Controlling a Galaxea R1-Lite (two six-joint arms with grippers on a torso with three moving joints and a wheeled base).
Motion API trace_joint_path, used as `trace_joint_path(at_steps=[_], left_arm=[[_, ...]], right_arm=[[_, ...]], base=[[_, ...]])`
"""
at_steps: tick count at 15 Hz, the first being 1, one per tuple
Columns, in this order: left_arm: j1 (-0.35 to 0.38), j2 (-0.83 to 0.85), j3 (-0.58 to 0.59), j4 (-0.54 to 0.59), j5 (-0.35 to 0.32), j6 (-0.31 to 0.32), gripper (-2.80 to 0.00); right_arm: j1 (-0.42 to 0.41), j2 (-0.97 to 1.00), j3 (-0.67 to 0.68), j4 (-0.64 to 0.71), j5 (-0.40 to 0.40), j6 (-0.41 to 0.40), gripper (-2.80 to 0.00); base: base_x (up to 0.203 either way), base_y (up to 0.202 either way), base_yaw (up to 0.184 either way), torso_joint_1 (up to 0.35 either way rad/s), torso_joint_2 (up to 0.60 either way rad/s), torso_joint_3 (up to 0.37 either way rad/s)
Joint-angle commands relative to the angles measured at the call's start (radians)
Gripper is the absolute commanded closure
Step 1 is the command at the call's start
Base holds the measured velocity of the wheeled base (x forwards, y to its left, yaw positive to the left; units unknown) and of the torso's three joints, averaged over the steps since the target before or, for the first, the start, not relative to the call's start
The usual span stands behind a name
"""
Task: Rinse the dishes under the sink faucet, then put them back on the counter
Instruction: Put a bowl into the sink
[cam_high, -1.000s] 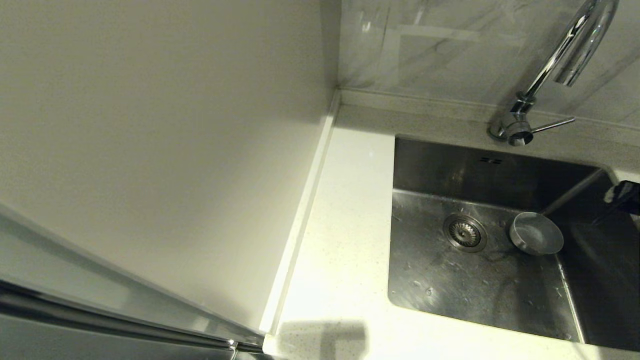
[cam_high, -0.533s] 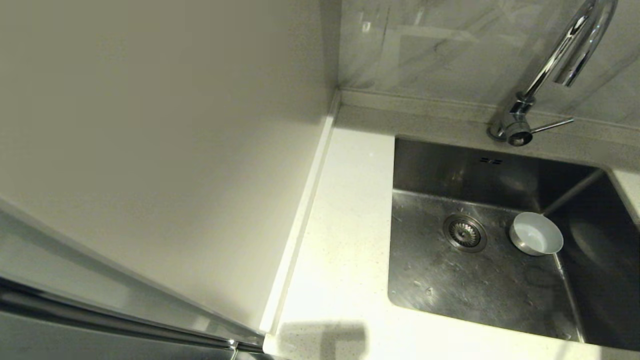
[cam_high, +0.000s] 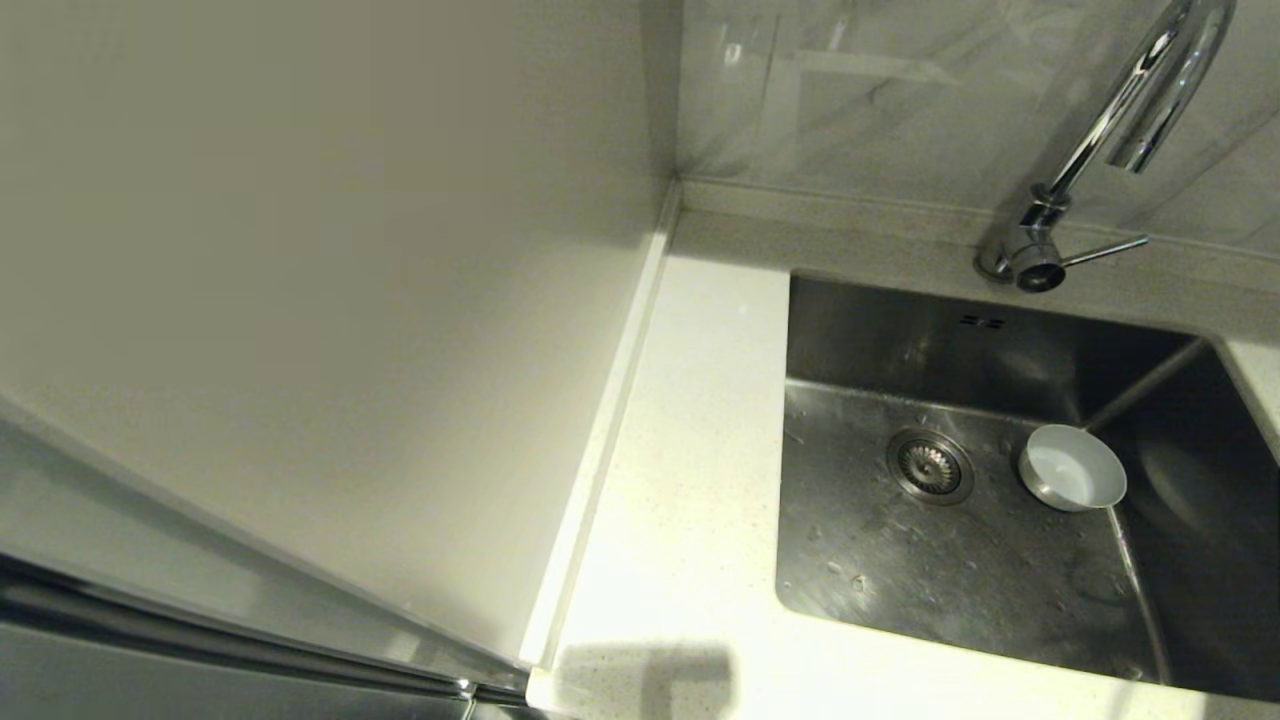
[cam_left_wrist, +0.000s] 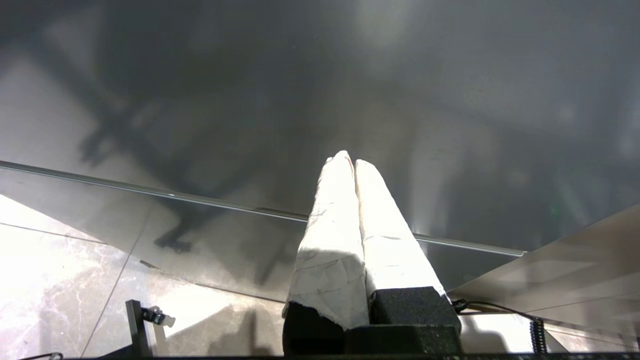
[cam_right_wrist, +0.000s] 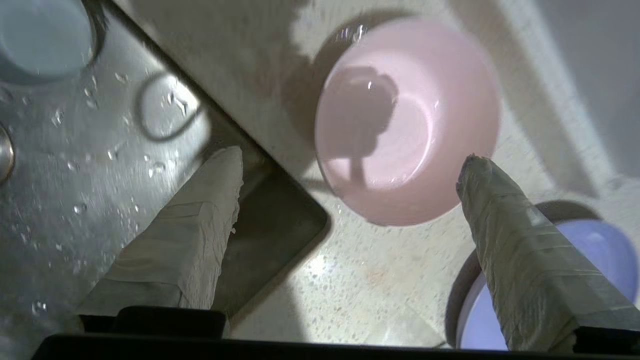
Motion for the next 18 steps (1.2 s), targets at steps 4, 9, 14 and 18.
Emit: trace_joint_path(at_steps=[4,9,14,18], left_arm=[[0.002,0.0,0.003,0.0,0.0,0.0,0.0],[0.0,0.0,0.003,0.0,0.0,0.0,0.0],[0.002,0.0,0.002,0.0,0.001,0.0,0.0],[0.0,0.0,0.003,0.0,0.0,0.0,0.0]], right_arm=[[-0.022,0.103,0.059,-0.003,0.073,-0.019,-2.8],[-0.042,0.189,0.062,-0.033,0.117,-0.023,0.0],[-0.044,0.218,0.062,-0.036,0.117,-0.023,0.0],[-0.045,0.214,0.06,-0.036,0.116,-0.025,0.0]], base=[[0.0,0.0,0.0,0.0,0.0,0.0],[0.0,0.0,0.0,0.0,0.0,0.0],[0.0,0.0,0.0,0.0,0.0,0.0],[0.0,0.0,0.0,0.0,0.0,0.0]])
